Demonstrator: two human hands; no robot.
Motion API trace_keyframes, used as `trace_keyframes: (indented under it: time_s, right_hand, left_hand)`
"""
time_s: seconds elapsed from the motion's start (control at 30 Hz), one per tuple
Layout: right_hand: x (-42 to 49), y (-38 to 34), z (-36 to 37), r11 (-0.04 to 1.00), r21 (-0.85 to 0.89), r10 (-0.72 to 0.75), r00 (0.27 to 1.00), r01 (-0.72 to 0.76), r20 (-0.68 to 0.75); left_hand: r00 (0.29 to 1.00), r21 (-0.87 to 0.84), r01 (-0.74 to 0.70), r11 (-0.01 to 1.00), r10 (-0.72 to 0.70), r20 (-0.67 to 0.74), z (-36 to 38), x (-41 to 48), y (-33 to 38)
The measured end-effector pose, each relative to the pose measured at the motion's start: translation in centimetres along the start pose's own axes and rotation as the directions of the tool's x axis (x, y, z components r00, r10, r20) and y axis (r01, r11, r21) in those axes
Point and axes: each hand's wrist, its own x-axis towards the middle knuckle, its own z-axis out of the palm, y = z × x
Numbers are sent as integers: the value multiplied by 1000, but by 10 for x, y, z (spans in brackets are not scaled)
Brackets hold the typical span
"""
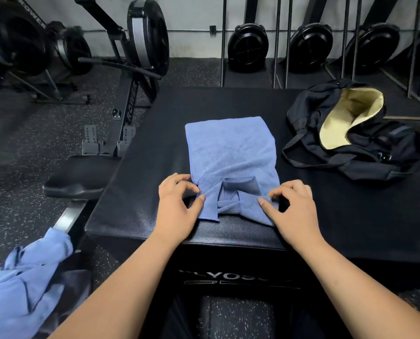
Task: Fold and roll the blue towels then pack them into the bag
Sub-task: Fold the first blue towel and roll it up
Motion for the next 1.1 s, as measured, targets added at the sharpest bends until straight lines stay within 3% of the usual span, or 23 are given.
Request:
trace_keyframes:
  time_s: [0.2, 0.37, 0.43, 0.57, 0.77, 0.87, 1.0, 1.1]
  right_hand:
    - [-5, 5, 4, 977, -93, -197, 980, 193, -34]
    - [-6, -3, 5, 959, -208, -199, 980, 194, -2]
    - [-6, -1, 7, 963, -192, -204, 978, 191, -52]
    - [-5, 6, 4, 989, -74, -142, 969, 129, -201]
    - [-6, 5, 0, 994, -81, 47, 952, -75, -302]
    - [-6, -3, -3, 997, -77, 12, 981, -27, -191]
    - [-6, -4, -1, 952, -130, -271, 961, 276, 59]
    - [-3, 2, 2, 937, -117, -323, 943, 330, 79]
  left_hand:
    - [988, 42, -151, 988, 149, 40, -1, -6, 0]
    - [960, 130, -226, 965, 198, 199, -1, -9, 7]
    - [955, 133, -238, 962, 208, 210, 0, -9, 6]
    - [978, 82, -189, 979, 181, 101, 0, -6, 2]
    - [992, 35, -98, 995, 94, 88, 0, -4, -1]
    - [999, -14, -40, 999, 40, 32, -1, -3, -3]
    - [995, -9, -72, 997, 72, 67, -3, -6, 3]
    - [988, 34, -124, 992, 120, 98, -2, -6, 7]
